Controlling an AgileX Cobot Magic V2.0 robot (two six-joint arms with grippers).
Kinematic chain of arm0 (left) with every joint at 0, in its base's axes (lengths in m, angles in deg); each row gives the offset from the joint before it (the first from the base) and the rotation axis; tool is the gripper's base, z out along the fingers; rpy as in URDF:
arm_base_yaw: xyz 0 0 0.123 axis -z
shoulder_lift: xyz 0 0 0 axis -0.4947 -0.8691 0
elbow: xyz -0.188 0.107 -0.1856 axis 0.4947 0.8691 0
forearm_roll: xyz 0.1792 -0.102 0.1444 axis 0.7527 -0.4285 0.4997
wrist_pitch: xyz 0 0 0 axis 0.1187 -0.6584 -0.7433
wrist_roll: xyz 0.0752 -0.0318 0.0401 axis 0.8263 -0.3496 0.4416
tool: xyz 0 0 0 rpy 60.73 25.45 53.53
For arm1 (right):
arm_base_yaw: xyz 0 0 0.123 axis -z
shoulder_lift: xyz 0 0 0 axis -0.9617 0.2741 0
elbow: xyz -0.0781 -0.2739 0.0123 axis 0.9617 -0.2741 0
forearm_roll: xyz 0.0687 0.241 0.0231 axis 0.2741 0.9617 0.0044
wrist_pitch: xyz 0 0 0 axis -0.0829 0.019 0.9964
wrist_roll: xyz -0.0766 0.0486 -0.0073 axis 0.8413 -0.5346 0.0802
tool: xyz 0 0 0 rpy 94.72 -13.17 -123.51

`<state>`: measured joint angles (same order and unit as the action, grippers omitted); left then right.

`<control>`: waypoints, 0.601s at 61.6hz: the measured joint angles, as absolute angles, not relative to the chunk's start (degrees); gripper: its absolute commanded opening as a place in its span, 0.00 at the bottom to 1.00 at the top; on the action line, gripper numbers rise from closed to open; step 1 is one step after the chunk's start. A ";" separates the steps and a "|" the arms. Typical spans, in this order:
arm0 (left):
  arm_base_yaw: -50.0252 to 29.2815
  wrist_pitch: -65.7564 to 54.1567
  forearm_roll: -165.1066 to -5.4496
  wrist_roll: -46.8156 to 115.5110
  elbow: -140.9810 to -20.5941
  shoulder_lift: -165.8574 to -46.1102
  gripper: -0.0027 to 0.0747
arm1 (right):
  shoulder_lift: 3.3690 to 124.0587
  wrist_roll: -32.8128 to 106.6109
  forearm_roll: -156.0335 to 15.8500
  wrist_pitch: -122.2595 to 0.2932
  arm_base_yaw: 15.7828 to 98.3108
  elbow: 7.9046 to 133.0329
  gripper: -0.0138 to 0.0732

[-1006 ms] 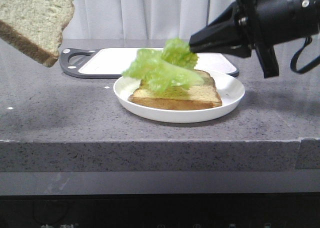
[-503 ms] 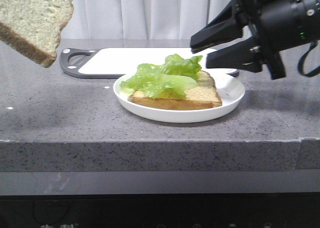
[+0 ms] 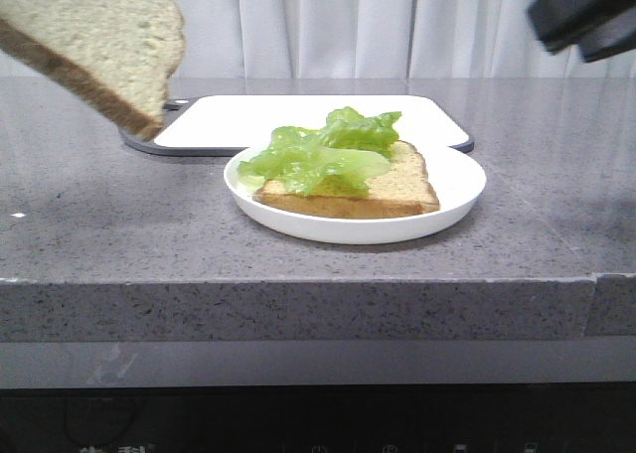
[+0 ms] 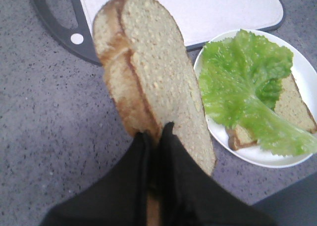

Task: Left arm grabs bread, right arm adds lettuce
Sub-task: 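Withdraw the open right gripper away from the plate, then lower the held bread slice onto the lettuce with the left gripper and release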

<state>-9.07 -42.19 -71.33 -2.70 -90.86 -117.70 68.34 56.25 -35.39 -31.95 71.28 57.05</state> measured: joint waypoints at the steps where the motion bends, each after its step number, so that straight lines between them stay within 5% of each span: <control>1: -9.07 -42.19 -71.33 -2.57 -91.43 -118.31 0.01 | 67.37 54.92 -36.84 -31.59 71.28 57.05 0.60; 17: -10.90 -43.76 -84.44 6.85 -101.33 -128.44 0.01 | 58.43 37.18 -57.17 -22.77 71.28 58.04 0.60; 37: -10.76 -48.45 -112.39 25.30 -103.47 -136.24 0.01 | 54.61 34.38 -60.61 -20.12 71.28 58.41 0.60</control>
<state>-10.76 -48.45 -112.39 25.30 -103.47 -136.24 54.61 34.38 -60.61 -20.12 71.28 58.41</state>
